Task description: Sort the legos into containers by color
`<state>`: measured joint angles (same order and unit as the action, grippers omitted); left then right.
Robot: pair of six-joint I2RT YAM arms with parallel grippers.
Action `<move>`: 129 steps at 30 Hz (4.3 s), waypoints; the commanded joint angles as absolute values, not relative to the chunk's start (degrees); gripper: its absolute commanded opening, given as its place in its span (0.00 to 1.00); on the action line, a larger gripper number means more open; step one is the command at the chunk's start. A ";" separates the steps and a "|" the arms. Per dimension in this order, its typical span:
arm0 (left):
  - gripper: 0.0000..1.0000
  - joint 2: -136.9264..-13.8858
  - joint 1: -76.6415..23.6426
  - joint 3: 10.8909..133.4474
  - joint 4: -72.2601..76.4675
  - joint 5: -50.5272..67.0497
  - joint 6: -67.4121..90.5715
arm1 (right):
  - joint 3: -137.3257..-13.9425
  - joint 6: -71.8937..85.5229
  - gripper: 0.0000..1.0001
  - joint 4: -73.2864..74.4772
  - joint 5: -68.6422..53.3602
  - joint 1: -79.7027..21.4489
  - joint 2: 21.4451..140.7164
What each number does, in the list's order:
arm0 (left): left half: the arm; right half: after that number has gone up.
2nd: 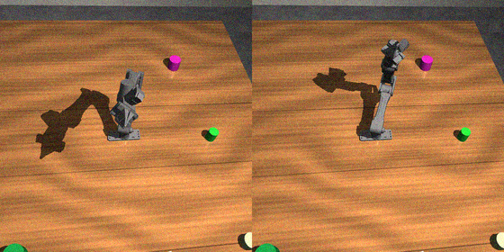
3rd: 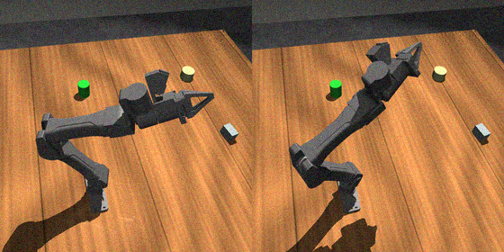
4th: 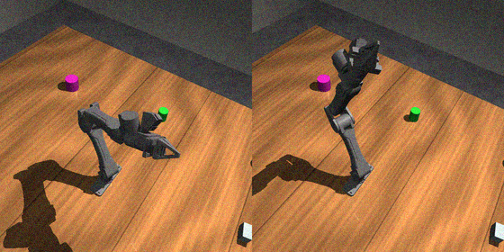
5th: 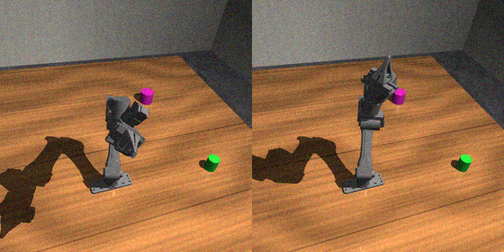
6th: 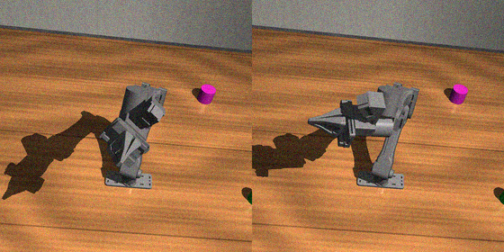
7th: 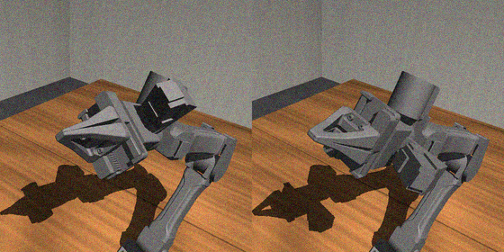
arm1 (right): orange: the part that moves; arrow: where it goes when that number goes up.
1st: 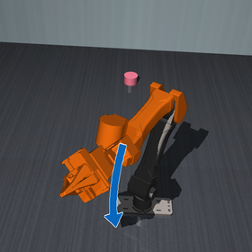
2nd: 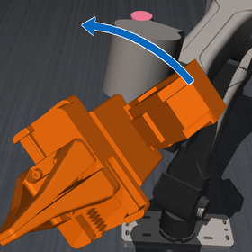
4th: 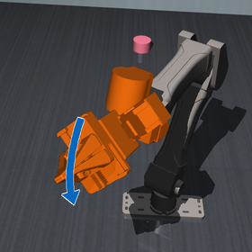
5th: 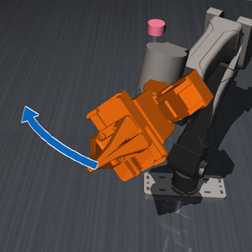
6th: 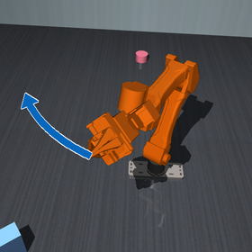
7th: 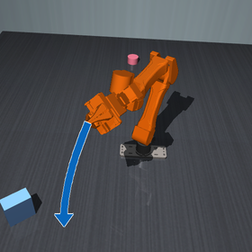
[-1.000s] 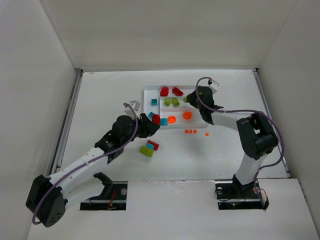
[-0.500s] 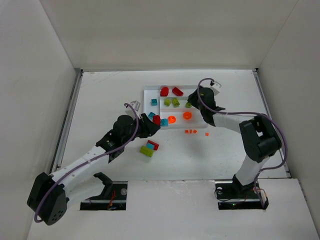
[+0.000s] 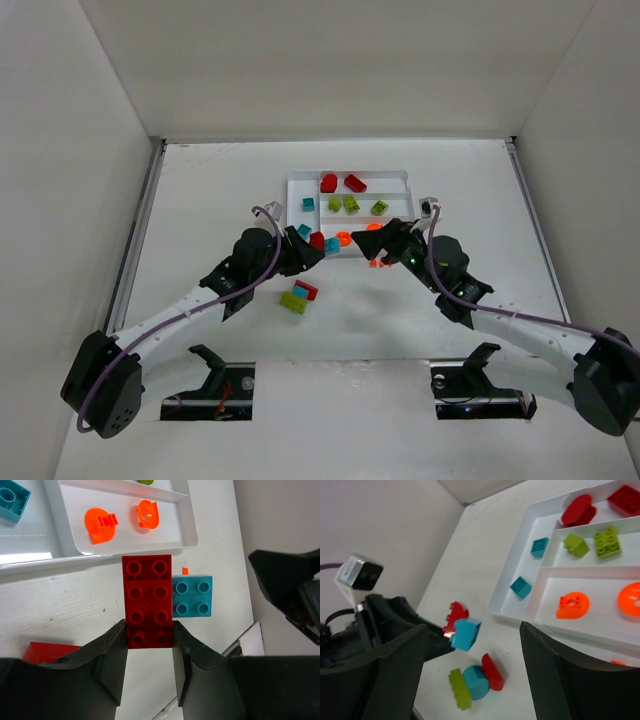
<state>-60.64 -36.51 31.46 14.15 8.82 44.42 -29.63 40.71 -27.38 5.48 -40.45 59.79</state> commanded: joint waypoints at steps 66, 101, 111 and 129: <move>0.14 -46.67 -25.80 27.60 16.26 5.80 43.07 | -88.24 33.40 0.37 -11.17 12.03 -42.41 121.37; 0.15 -108.79 -35.55 85.23 3.88 -1.85 27.60 | -27.69 37.26 0.42 -19.16 23.56 -31.77 58.71; 0.19 -123.21 -33.71 105.28 -9.48 -0.44 23.56 | -27.25 37.62 0.45 -20.39 22.85 -32.03 58.62; 0.25 -133.94 -30.54 120.14 -21.18 4.66 20.83 | -27.42 37.79 0.50 -22.06 22.59 -32.47 60.91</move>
<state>-134.21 -30.52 116.49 -19.97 3.73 21.91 -27.20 37.56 -18.26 22.09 -31.97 60.64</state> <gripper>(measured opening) 0.333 0.489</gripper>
